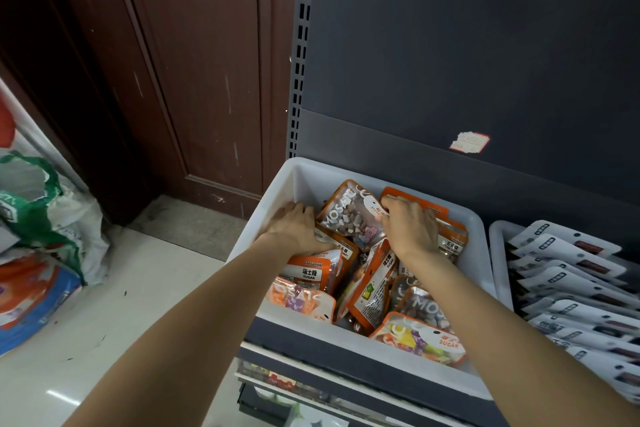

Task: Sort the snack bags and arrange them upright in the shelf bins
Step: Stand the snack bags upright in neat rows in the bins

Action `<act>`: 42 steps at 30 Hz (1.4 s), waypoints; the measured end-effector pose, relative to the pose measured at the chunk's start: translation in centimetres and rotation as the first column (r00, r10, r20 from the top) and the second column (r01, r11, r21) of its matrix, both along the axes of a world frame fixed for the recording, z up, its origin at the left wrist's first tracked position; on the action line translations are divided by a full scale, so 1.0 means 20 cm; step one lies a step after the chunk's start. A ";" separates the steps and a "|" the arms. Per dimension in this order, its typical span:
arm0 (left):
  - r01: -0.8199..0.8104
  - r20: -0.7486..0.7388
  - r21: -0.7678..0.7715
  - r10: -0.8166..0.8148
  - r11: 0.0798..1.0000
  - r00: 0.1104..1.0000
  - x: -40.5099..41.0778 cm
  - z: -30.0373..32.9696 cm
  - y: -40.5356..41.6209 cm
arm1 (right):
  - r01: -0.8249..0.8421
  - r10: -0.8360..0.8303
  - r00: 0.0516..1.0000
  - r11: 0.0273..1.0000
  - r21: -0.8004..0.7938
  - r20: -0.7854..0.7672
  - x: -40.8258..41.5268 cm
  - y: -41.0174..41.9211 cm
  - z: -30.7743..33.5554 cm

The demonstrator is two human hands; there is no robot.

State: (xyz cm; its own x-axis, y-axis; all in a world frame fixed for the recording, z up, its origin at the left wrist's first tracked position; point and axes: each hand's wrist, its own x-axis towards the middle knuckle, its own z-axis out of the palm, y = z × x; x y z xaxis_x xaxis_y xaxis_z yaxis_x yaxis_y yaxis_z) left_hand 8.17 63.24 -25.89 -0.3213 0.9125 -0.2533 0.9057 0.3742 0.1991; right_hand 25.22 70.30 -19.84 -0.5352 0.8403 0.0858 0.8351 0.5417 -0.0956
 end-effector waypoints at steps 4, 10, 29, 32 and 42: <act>0.003 -0.031 0.090 0.000 0.996 1.000 0.01 0.08 -0.03 | 0.033 -0.033 0.999 0.999 -0.012 -0.010 -0.01 0.00 0.02; -0.052 0.138 0.264 0.016 0.963 0.990 -0.02 0.21 -0.09 | 0.085 -0.086 0.996 0.995 -0.048 -0.021 -0.03 -0.02 0.05; -0.554 0.575 0.538 0.204 0.635 0.792 -0.12 0.39 -0.26 | 0.038 -0.034 0.996 0.998 -0.056 0.080 0.00 -0.04 0.08; -0.543 0.565 0.553 0.195 0.632 0.802 -0.11 0.44 -0.26 | 0.014 -0.008 0.996 0.998 -0.068 0.084 0.00 -0.05 0.10; -0.564 0.602 0.559 0.169 0.608 0.780 -0.07 0.50 -0.33 | -0.123 0.142 0.982 0.982 -0.144 0.128 0.00 -0.04 0.13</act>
State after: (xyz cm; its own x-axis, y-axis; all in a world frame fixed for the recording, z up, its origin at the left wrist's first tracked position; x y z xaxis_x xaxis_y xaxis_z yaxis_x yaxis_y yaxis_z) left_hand 6.81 56.61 -15.87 -0.6964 0.6966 0.1726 0.4417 0.2264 0.8681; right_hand 25.12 69.53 -17.32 -0.6416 0.7598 -0.1053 0.7668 0.6385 -0.0651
